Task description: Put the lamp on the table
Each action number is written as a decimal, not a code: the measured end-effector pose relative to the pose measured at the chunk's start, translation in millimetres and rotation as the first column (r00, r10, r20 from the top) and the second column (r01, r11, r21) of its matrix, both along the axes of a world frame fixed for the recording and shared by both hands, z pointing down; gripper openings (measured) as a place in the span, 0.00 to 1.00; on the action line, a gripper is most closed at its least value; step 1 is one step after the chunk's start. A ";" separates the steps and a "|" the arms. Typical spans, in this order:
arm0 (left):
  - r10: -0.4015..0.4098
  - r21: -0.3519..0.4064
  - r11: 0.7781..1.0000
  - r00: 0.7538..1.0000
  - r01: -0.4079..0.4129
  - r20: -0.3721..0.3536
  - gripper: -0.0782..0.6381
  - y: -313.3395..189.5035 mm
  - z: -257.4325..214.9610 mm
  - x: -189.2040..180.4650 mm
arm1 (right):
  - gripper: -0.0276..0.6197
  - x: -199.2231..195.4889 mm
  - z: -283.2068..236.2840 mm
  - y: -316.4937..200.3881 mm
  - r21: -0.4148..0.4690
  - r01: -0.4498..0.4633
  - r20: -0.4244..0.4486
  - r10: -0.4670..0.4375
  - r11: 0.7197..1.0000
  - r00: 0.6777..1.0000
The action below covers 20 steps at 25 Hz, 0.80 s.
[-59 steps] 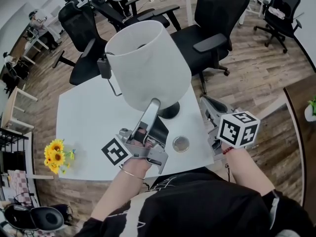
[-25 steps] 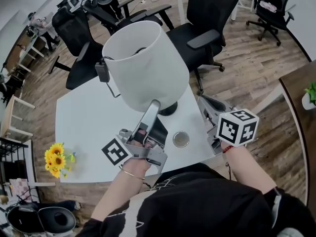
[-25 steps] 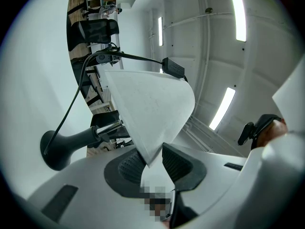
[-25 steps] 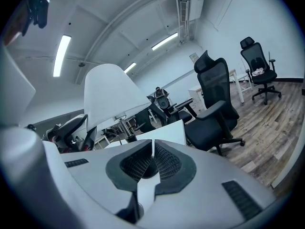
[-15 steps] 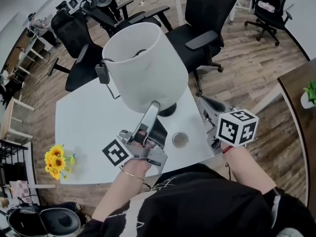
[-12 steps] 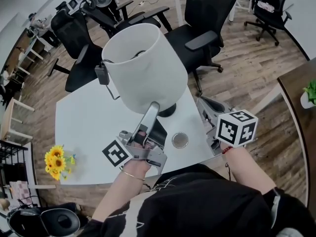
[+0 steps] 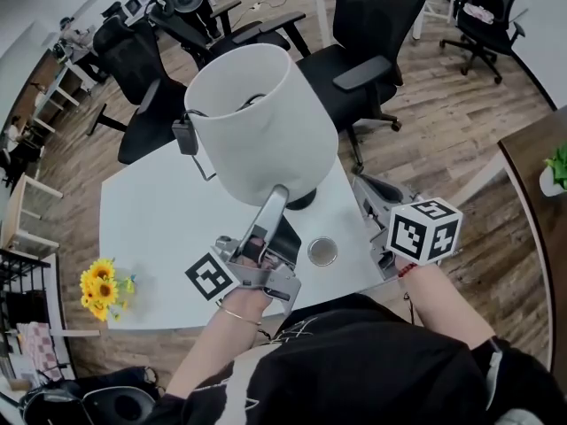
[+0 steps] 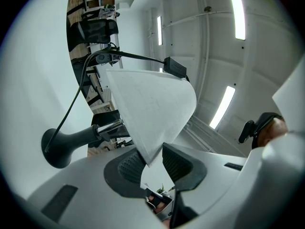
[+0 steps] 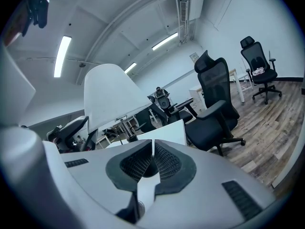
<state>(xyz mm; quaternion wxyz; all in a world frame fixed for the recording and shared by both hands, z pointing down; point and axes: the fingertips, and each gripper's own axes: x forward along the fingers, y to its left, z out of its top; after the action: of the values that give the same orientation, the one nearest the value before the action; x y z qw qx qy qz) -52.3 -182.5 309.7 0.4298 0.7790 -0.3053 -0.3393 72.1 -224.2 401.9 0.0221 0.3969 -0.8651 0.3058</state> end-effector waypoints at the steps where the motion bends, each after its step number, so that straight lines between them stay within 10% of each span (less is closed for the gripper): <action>1: -0.001 -0.001 1.000 1.000 0.001 -0.001 0.27 0.7 0.2 0.4 | 0.09 0.0 -0.2 0.5 0.000 0.001 0.000 -0.001 1.000 1.000; 20: -0.015 -0.017 1.000 1.000 0.016 0.004 0.27 5.4 2.7 7.4 | 0.09 2.0 -1.2 4.7 -0.003 0.020 0.015 -0.020 1.000 1.000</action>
<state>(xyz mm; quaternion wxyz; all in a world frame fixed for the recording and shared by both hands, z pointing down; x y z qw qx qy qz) -44.9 -177.1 312.4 0.4332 0.7736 -0.3150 -0.3387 74.1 -219.5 400.7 0.0192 0.3858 -0.8688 0.3097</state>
